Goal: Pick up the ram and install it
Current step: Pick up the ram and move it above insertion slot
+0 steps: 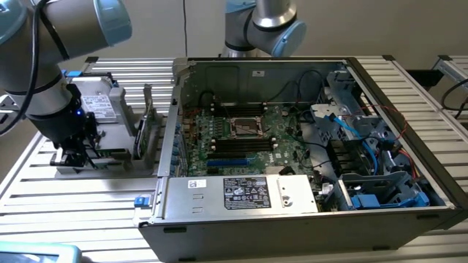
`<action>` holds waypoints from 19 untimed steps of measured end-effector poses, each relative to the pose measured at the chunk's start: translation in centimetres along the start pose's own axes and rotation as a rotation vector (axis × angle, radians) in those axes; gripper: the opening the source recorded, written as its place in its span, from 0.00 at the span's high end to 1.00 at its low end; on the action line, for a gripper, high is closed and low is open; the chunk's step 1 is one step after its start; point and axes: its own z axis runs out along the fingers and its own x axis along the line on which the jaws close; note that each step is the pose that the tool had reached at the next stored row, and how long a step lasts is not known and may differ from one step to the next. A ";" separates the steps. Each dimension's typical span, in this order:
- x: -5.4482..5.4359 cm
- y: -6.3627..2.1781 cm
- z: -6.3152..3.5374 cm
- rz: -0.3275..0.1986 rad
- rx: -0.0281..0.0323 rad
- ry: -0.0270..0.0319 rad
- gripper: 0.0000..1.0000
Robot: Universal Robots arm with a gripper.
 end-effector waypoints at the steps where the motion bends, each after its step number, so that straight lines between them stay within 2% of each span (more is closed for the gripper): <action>1: 0.0 0.00 0.06 0.000 0.0000 -0.0002 0.67; 7: 0.0 -0.01 0.73 0.000 -0.0002 -0.0008 0.67; 19: 0.0 -0.03 0.99 0.000 0.0000 -0.0020 0.67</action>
